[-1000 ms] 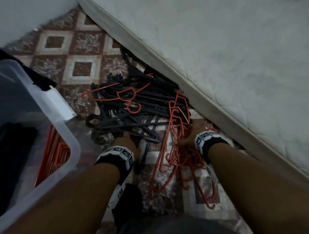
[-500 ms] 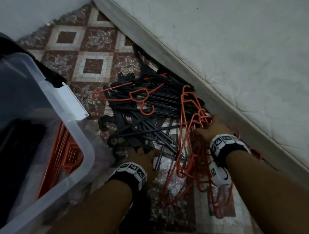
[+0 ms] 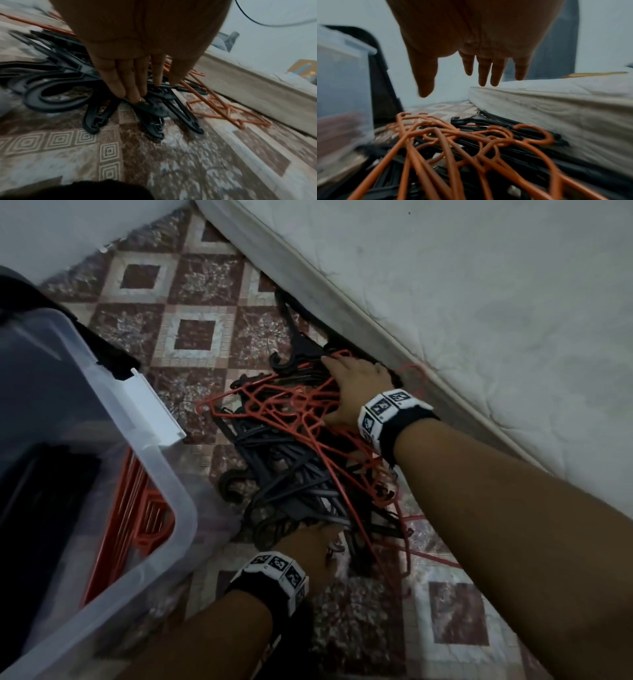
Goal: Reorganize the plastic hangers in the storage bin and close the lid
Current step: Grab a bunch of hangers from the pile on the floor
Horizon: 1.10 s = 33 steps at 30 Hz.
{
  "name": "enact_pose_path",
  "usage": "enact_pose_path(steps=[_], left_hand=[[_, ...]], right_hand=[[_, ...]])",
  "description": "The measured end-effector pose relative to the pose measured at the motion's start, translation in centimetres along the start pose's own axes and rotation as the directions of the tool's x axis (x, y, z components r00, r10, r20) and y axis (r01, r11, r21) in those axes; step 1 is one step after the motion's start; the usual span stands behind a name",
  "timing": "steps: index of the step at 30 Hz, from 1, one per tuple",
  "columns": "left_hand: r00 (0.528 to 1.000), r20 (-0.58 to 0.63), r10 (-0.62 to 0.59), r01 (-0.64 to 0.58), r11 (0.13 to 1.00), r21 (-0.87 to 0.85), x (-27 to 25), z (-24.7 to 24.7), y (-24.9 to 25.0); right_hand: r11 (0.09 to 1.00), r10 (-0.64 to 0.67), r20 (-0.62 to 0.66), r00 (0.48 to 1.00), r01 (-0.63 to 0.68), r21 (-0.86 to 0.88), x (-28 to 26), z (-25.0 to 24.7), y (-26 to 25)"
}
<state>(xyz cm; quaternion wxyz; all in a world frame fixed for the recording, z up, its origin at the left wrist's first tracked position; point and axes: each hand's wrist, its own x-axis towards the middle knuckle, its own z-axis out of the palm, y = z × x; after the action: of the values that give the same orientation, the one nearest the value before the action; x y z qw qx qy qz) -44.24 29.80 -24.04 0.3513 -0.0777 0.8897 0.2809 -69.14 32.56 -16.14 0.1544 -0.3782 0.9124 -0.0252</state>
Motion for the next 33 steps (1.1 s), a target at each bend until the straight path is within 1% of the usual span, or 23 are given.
enact_pose_path(steps=[2,4,5,6,7,8,9,10,11,12,13,14,15,16,17,19,20,22,24,26,28,30,33], left_hand=[[0.976,-0.213,-0.042,0.025,0.996,-0.082,-0.8,-0.3,-0.2],[0.933,-0.341,-0.114,0.042,0.977,-0.211,-1.5,-0.4,-0.5],[0.897,-0.417,-0.15,0.055,0.971,-0.231,-1.7,-0.5,-0.6],[0.829,-0.528,-0.183,0.083,0.974,-0.209,-1.9,-0.7,-0.5],[0.73,-0.648,-0.216,0.127,0.975,-0.182,-2.0,-1.0,-0.6],[0.624,-0.738,-0.257,0.176,0.966,-0.187,-1.9,-1.3,-0.9],[0.549,-0.773,-0.317,0.23,0.947,-0.225,-1.7,-1.7,-1.2],[0.549,-0.734,-0.4,0.289,0.915,-0.283,-1.4,-2.1,-1.6],[0.604,-0.642,-0.473,0.358,0.88,-0.312,-1.1,-2.5,-2.2],[0.674,-0.531,-0.514,0.426,0.857,-0.29,-0.7,-2.7,-2.7],[0.735,-0.431,-0.524,0.46,0.852,-0.25,-0.2,-2.7,-3.3],[0.782,-0.349,-0.517,0.462,0.856,-0.233,0.3,-2.6,-3.6],[0.808,-0.303,-0.506,0.445,0.86,-0.25,0.6,-2.6,-3.9],[0.816,-0.302,-0.493,0.416,0.863,-0.287,0.9,-2.6,-4.0],[0.808,-0.334,-0.484,0.385,0.865,-0.322,1.1,-2.6,-4.1],[0.785,-0.385,-0.485,0.341,0.858,-0.385,1.3,-2.6,-4.5],[0.782,-0.386,-0.49,0.332,0.851,-0.408,1.2,-2.6,-4.6],[0.779,-0.373,-0.503,0.343,0.841,-0.419,1.2,-2.6,-5.1],[0.793,-0.333,-0.51,0.365,0.836,-0.411,1.3,-2.8,-5.5],[0.821,-0.294,-0.49,0.354,0.84,-0.412,1.3,-3.0,-5.7],[0.837,-0.297,-0.46,0.316,0.849,-0.424,1.3,-3.1,-5.7],[0.837,-0.325,-0.44,0.274,0.851,-0.448,1.1,-3.2,-5.6],[0.848,-0.321,-0.423,0.233,0.839,-0.491,1.3,-3.1,-5.2]], right_hand=[[0.992,0.029,-0.114,0.993,-0.015,0.124,-0.7,0.7,0.3],[0.965,0.166,-0.239,0.957,-0.107,0.241,-2.5,1.7,1.7],[0.952,0.233,-0.239,0.943,-0.171,0.252,-3.4,2.4,2.5],[0.949,0.266,-0.204,0.942,-0.218,0.227,-4.4,3.2,3.2],[0.96,0.249,-0.158,0.956,-0.222,0.17,-5.1,4.1,3.5],[0.978,0.192,-0.111,0.975,-0.182,0.099,-5.6,5.0,3.6],[0.992,0.121,-0.056,0.991,-0.12,0.029,-5.9,5.8,3.5],[0.997,0.064,0.01,0.998,-0.064,-0.031,-6.0,6.7,3.2],[0.997,0.035,0.083,0.996,-0.029,-0.071,-6.0,7.5,2.9],[0.996,0.032,0.145,0.989,-0.019,-0.092,-5.9,8.3,2.5],[0.994,0.039,0.178,0.983,-0.02,-0.109,-5.7,8.9,2.1],[0.991,0.04,0.177,0.983,-0.017,-0.131,-5.5,9.3,1.8],[0.989,0.027,0.154,0.988,-0.004,-0.15,-5.3,9.6,1.5],[0.987,0.004,0.129,0.992,0.016,-0.159,-5.1,9.7,1.3],[0.987,-0.016,0.124,0.992,0.035,-0.155,-4.8,9.8,1.1],[0.991,-0.023,0.191,0.981,0.048,-0.123,-4.2,9.7,0.8],[0.993,-0.021,0.222,0.975,0.047,-0.11,-4.1,9.8,0.7],[0.993,-0.035,0.214,0.976,0.058,-0.102,-4.1,9.9,0.5],[0.993,-0.058,0.201,0.978,0.077,-0.091,-4.0,10.1,0.5],[0.993,-0.069,0.206,0.976,0.087,-0.08,-3.9,10.1,0.4],[0.986,-0.083,0.208,0.975,0.11,-0.125,-3.8,10.2,0.2],[0.969,-0.093,0.202,0.975,0.136,-0.209,-4.0,10.4,-0.2],[0.969,-0.066,0.217,0.974,0.114,-0.219,-4.3,10.7,-1.1]])
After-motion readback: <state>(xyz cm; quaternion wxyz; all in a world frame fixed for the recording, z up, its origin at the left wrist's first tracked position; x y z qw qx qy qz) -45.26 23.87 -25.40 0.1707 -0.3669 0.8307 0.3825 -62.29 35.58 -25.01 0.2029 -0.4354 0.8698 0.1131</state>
